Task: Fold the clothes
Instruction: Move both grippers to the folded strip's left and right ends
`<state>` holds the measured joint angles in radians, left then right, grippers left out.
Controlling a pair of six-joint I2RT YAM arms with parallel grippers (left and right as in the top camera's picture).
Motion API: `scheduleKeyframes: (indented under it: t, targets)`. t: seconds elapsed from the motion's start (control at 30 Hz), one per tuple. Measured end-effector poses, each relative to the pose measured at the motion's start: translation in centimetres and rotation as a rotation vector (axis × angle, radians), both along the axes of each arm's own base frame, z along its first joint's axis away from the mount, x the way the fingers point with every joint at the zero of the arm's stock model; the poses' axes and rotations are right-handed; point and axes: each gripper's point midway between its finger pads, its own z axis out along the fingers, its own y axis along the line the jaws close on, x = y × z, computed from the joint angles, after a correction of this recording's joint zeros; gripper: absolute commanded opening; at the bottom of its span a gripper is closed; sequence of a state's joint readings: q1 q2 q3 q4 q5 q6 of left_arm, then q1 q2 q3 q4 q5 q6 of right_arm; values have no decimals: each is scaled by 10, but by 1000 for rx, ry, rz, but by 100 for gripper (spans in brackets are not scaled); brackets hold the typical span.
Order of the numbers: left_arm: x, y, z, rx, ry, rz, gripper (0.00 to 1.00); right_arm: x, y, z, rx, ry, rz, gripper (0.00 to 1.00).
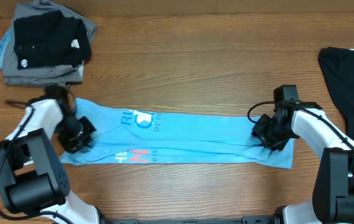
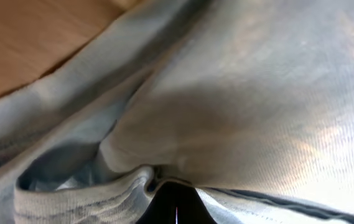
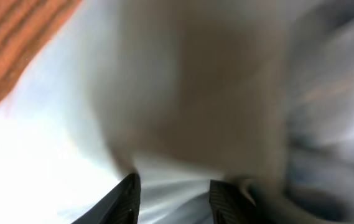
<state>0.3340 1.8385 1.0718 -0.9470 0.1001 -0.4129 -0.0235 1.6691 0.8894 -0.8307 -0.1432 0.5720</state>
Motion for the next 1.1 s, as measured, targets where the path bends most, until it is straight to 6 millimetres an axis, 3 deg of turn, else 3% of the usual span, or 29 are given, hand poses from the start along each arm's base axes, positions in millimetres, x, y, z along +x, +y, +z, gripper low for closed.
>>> scheduleKeyframes:
  t: [0.13, 0.27, 0.3, 0.5, 0.67, 0.87, 0.97, 1.03, 1.1]
  targets:
    - [-10, 32, 0, 42, 12, 88, 4, -2, -5, 9, -27, 28, 6, 44]
    - [-23, 59, 4, 109, 52, 138, 4, 11, -13, 32, -68, 21, 28, 70]
    - [-25, 62, 7, 116, 64, 141, 4, 15, -15, 39, -83, 14, 33, 72]
    - [-9, 73, 38, 133, 48, 143, 4, 29, -28, 84, -136, 9, 32, 75]
    - [10, 83, 71, 148, 4, 147, 6, 21, -32, 94, -146, 47, 32, 79]
    - [23, 83, 108, 163, -53, 135, 5, -3, -29, 100, -132, 130, 51, 77]
    - [25, 72, 124, 156, -88, 112, 4, -13, -23, 112, -107, 119, 82, 60]
    - [26, 61, 132, 150, -106, 84, 4, -12, -16, 121, -82, 72, 130, 36]
    - [29, 50, 137, 146, -124, 43, 4, -10, -5, 123, -53, 33, 167, 21]
